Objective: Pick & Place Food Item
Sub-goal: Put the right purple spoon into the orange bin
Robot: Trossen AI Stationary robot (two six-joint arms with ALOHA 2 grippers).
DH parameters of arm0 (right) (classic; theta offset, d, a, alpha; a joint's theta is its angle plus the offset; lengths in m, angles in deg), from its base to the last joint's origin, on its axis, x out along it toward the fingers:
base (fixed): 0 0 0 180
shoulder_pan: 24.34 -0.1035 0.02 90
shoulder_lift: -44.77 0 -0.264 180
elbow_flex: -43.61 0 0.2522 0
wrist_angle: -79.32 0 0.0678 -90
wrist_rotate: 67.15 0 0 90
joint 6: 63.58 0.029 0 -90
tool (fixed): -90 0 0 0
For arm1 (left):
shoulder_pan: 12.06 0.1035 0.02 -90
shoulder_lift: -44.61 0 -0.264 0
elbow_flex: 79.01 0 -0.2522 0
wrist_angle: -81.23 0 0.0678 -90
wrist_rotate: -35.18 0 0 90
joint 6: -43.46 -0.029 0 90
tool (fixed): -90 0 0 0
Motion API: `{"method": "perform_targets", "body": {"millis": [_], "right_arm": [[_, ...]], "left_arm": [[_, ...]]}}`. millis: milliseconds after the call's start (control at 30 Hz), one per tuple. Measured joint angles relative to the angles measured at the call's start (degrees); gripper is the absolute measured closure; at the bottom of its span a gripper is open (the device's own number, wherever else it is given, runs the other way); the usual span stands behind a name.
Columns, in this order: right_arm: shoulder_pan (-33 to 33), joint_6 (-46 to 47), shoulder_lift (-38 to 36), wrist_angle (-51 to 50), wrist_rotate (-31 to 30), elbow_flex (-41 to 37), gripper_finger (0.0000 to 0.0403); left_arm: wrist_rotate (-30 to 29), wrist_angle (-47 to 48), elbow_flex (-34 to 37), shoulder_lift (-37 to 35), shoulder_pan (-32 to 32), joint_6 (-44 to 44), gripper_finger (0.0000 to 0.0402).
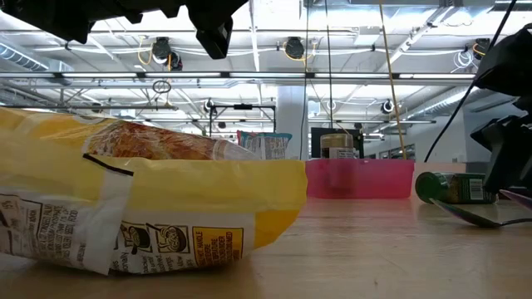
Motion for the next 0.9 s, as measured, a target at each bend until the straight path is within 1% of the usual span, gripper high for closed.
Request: {"method": "perform_targets", "body": {"millis": [167,433,600,667,900], "right_arm": [[0.0,1.2,0.0,1.2,0.1,-1.2,0.0214],[0.0,5.7,0.0,1.6,0.1,-4.1,0.0258],[0.0,4.5,0.0,4.9,0.3,-4.8,0.0279],[0.1,3.4,0.0,6.0,1.6,-4.9,0.0286],[0.1,2.7,0.0,6.5,1.8,-4.9,0.0318]], "left_arm": [[0.0,0.0,0.0,0.0,0.0,0.0,0.0215],[0.0,0.1,0.0,0.0,0.0,0.0,0.0215],[0.0,0.4,0.0,0.0,0.0,-0.3,0.0215],[0.0,0.4,0.0,0.0,0.0,-0.4,0.0215],[0.0,0.5,0.0,0.0,0.0,-0.5,0.0215]]}}
